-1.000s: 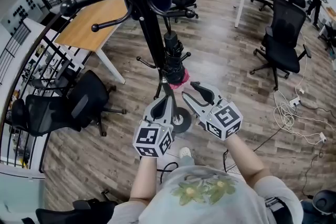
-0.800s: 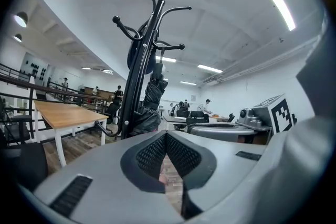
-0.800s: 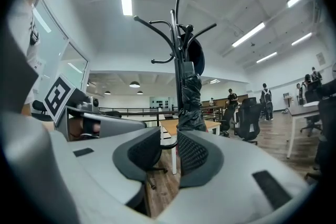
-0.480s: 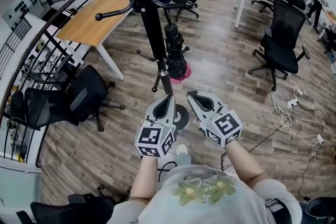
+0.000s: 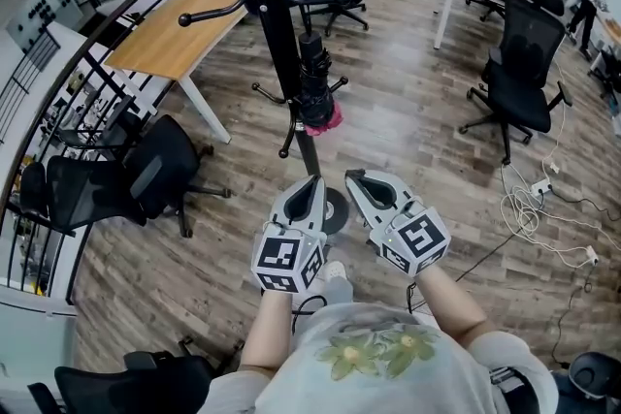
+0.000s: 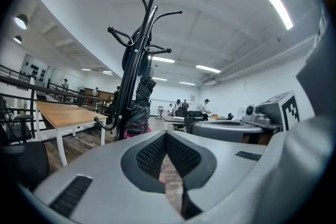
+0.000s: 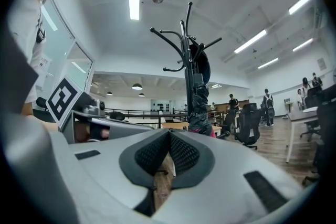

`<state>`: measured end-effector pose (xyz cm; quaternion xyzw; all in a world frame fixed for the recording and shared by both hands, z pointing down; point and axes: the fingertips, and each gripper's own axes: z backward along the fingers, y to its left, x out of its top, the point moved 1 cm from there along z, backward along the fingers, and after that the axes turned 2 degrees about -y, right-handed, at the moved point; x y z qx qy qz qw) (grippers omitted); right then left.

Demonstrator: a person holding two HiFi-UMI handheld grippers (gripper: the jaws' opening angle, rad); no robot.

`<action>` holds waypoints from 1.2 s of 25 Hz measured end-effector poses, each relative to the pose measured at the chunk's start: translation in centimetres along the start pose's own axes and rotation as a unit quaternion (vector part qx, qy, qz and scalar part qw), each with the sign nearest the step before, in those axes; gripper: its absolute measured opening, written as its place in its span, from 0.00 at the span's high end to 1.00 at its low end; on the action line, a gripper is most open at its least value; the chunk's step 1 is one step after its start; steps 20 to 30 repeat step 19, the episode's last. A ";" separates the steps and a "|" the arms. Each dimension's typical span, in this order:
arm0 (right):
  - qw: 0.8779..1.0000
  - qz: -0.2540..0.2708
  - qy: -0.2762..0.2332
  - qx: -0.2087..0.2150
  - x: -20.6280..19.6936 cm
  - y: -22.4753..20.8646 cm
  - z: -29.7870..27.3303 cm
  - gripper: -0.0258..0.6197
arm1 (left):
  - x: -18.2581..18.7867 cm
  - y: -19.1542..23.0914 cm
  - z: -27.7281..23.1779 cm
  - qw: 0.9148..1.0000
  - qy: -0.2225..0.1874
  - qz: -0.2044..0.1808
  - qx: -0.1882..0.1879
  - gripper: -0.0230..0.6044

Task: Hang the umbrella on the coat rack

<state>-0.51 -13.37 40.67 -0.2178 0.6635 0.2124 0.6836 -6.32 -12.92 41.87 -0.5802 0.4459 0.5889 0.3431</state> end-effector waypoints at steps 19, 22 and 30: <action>1.000 0.000 0.002 -0.003 0.0 1.0 0.8 0.96 | 0.2 -0.7 1.3 1.000 -0.005 -0.004 0.000 0.96; 1.000 0.000 0.002 -0.003 0.0 1.0 0.8 0.96 | 0.2 -0.7 1.3 1.000 -0.005 -0.004 0.000 0.96; 1.000 0.000 0.002 -0.003 0.0 1.0 0.8 0.96 | 0.2 -0.7 1.3 1.000 -0.005 -0.004 0.000 0.96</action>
